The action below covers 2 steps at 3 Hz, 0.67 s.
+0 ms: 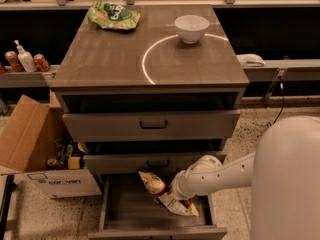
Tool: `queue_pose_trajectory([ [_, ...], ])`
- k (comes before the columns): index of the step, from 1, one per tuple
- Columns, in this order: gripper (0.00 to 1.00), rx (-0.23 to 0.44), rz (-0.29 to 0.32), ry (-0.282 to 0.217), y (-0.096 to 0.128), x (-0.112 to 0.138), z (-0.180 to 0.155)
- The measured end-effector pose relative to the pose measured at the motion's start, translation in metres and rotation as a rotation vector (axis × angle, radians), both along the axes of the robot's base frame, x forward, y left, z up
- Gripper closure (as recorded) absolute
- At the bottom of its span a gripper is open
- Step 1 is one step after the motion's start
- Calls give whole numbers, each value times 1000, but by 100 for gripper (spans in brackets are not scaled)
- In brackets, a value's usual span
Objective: Place brown chip bag into bottom drawer
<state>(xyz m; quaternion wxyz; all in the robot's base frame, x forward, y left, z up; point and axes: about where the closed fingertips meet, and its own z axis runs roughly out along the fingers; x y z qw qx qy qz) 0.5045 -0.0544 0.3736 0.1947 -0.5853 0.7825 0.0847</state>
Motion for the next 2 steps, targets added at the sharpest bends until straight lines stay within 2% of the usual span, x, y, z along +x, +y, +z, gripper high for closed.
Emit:
queue_pose_trajectory([
  [1, 100, 62, -10, 14, 14, 2, -28],
  [2, 81, 102, -25, 33, 20, 0, -48],
])
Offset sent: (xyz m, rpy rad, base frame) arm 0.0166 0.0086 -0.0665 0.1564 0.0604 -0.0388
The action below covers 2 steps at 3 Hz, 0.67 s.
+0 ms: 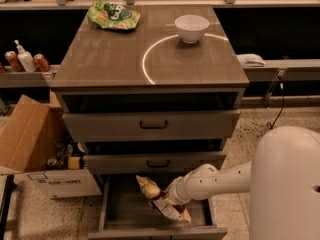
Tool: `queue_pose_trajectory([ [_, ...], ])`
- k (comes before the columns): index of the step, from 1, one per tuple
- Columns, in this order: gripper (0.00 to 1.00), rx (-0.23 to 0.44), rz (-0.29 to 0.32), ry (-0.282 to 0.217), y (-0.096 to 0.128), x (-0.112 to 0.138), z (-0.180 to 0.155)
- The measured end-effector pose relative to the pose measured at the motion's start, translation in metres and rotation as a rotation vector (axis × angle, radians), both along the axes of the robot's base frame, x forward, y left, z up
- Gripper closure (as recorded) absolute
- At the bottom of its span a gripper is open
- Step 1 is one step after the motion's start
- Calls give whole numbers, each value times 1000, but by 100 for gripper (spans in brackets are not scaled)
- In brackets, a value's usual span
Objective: Place brown chip bag into bottom drawer
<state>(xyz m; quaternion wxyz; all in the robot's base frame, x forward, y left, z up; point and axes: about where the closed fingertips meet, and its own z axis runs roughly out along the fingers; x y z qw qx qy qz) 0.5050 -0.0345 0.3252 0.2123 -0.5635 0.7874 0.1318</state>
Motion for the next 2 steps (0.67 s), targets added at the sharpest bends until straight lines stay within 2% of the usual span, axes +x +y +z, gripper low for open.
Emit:
queue_pose_trajectory([
  [2, 35, 37, -15, 20, -2, 4, -11],
])
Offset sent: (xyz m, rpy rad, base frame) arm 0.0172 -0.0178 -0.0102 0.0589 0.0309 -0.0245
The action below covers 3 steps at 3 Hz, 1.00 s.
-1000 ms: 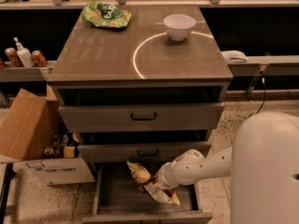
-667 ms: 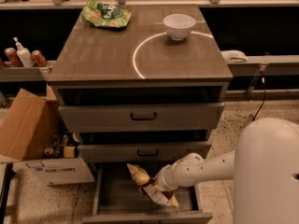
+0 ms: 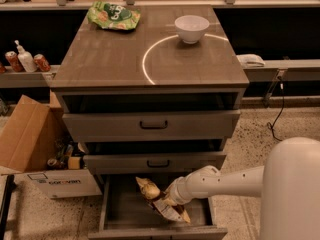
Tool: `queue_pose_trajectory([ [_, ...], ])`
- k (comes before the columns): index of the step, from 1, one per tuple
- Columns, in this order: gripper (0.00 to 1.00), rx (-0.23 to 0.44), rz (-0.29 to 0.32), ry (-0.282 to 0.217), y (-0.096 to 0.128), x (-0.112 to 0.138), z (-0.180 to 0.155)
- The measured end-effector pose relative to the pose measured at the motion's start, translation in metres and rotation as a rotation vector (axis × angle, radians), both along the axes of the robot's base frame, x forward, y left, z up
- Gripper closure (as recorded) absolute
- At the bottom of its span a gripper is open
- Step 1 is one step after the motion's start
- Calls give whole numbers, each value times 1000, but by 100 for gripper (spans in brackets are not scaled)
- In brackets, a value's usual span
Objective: Place brown chip bag into bottom drawer
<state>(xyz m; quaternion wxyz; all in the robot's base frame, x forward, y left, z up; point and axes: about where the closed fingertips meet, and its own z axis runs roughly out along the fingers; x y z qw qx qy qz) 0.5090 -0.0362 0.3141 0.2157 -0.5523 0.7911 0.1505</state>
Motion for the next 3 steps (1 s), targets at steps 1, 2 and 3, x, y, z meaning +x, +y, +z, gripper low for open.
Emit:
queue_pose_trajectory([
  [1, 13, 24, -21, 15, -9, -3, -1],
  [2, 0, 60, -80, 28, -32, -17, -1],
  [3, 0, 90, -167, 17, -66, -40, 10],
])
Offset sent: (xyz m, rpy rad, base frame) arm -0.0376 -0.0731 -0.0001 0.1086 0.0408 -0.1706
